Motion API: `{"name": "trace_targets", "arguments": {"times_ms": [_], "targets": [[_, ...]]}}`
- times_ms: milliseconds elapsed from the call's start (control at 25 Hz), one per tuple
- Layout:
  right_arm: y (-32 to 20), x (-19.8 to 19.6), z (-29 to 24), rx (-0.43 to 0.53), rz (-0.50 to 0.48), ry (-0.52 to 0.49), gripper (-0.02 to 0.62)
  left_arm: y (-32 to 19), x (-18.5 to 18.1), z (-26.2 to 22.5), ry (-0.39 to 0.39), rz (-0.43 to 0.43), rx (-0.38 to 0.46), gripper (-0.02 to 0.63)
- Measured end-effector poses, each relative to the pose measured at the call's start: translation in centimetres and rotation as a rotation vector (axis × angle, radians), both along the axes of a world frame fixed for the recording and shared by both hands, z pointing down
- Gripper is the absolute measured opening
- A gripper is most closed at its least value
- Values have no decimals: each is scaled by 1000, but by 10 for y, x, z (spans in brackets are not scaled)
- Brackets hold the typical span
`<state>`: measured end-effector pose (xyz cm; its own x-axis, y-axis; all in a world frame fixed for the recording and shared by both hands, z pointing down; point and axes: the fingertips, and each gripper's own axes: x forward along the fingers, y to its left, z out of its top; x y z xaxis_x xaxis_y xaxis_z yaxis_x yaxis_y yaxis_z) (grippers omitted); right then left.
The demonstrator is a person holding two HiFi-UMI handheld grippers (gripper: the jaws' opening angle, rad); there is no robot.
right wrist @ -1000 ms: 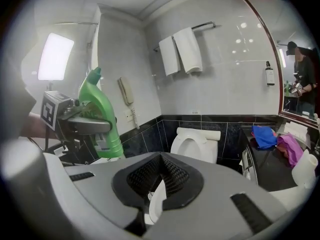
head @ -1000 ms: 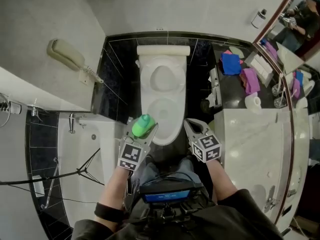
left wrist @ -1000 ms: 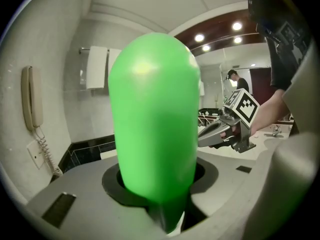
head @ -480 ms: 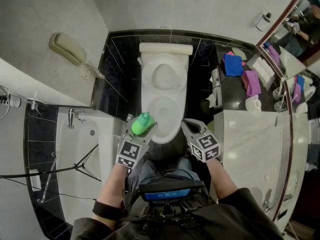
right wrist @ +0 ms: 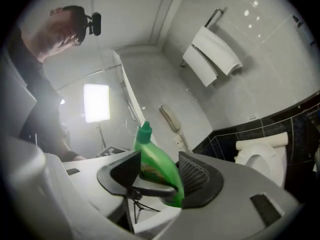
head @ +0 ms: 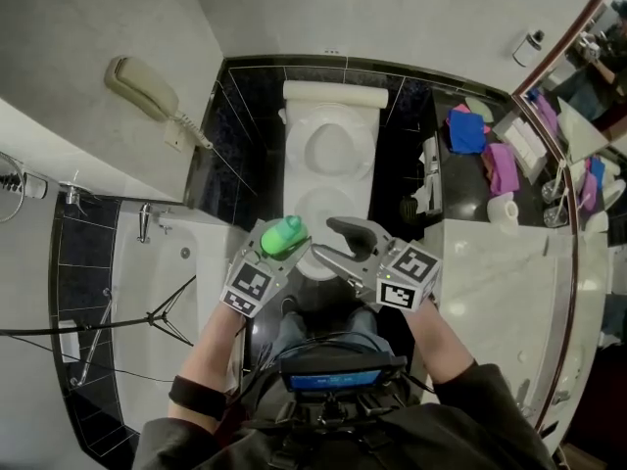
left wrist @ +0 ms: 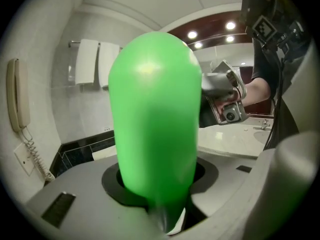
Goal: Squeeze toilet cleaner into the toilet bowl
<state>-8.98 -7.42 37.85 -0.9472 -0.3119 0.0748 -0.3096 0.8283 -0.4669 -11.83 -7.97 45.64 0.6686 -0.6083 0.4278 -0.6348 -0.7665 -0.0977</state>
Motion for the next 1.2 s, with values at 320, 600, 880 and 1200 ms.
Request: {"name": "trace_targets", "arguments": {"times_ms": [320, 600, 880, 1200], "targets": [[-6, -34, -30, -153, -45, -115, 291, -2, 3, 4, -11, 98, 14, 190], [-10, -45, -37, -224, -47, -146, 244, -6, 4, 8, -37, 106, 34, 190], [-13, -42, -35, -216, -1, -129, 149, -6, 12, 6, -34, 97, 45, 192], [-7, -39, -50, -97, -65, -151, 155, 7, 23, -6, 31, 166, -7, 190]]}}
